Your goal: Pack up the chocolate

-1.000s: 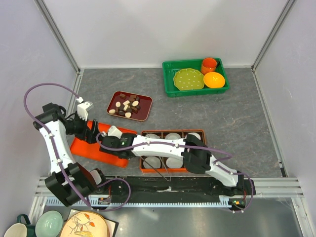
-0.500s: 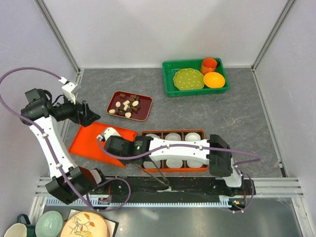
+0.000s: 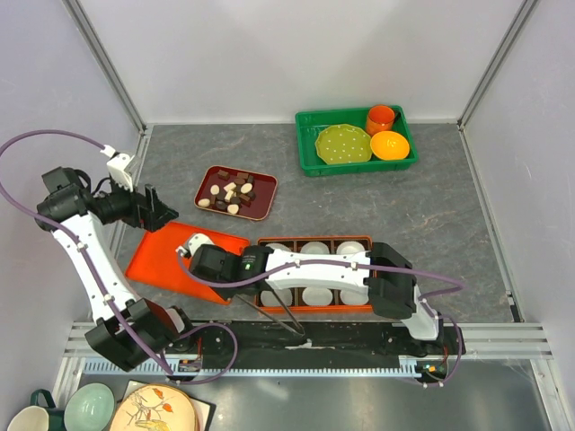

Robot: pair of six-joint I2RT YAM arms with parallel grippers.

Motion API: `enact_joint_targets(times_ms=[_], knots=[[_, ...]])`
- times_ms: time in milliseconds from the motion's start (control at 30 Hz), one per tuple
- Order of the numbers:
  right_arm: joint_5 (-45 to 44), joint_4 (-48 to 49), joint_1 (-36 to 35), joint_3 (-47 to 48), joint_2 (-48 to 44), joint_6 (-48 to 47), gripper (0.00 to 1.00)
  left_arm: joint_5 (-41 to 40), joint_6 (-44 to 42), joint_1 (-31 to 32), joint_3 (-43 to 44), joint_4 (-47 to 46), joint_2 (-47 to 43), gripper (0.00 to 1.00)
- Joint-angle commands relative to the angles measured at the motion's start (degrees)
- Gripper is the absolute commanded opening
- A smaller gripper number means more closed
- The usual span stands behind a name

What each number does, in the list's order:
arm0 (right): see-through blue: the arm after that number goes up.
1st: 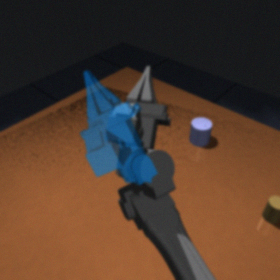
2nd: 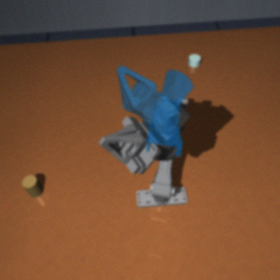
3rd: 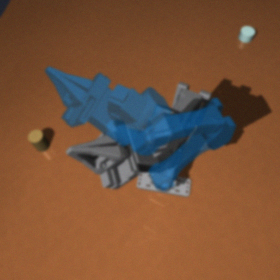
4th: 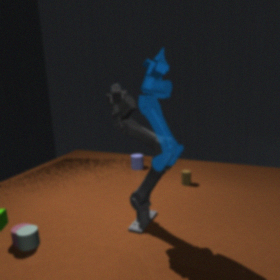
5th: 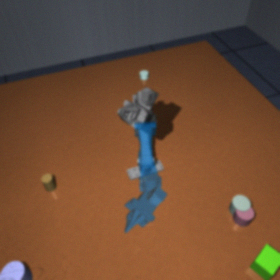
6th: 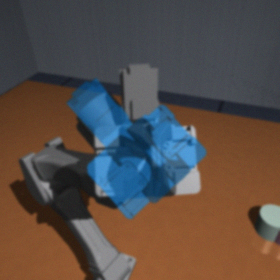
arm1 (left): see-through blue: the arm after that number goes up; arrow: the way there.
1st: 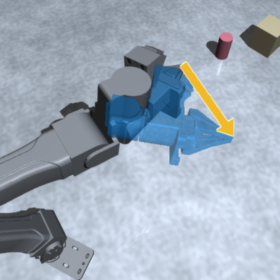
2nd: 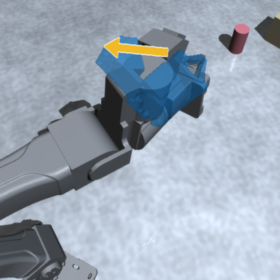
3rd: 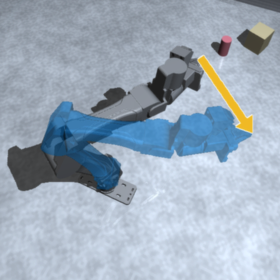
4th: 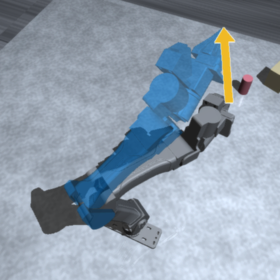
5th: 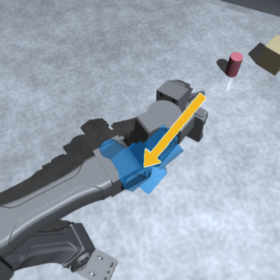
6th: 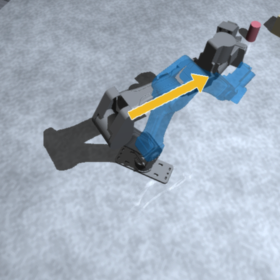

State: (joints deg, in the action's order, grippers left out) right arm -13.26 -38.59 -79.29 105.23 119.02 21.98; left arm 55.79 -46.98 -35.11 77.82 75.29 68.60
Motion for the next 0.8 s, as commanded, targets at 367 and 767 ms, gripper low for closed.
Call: enact_joint_targets(times_ms=[367,767], knots=[[5.6,3.6,1.9,-1.8,1.4,-6.2,0.17,0.1,-3.2,-2.6,0.3,1.4,-0.2,0.99],[7.8,4.9,2.3,-2.8,-0.3,-5.9,0.47,-0.8,-6.0,-2.6,-1.3,2.7,-0.8,0.99]])
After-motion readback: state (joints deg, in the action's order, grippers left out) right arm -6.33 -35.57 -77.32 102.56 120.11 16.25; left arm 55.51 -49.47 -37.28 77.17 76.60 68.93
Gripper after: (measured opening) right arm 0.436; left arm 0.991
